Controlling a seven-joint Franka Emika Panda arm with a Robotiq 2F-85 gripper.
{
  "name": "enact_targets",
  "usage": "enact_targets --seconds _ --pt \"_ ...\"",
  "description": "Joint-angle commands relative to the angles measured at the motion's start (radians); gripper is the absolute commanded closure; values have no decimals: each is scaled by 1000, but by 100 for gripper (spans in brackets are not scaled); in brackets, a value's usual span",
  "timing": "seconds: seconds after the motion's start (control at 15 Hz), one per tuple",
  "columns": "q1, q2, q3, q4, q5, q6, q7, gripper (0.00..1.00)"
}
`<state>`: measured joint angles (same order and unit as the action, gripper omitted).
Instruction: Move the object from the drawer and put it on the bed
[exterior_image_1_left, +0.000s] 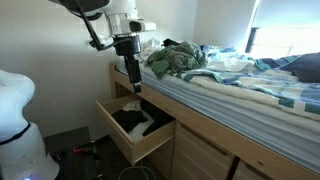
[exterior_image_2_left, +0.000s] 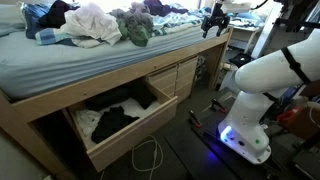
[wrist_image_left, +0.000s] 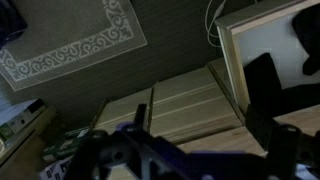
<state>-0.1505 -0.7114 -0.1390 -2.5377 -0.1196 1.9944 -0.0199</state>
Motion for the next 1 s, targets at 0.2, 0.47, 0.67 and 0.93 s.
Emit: enact_targets --seconds 0.2,0.47,0.67,0.93 --pt "-4 1 3 3 3 -3 -2 0" --pt "14 12 7 3 18 -3 -10 0" --pt "55 36 21 2 44 -4 -19 0" --pt "106 82 42 9 78 -7 -22 0"
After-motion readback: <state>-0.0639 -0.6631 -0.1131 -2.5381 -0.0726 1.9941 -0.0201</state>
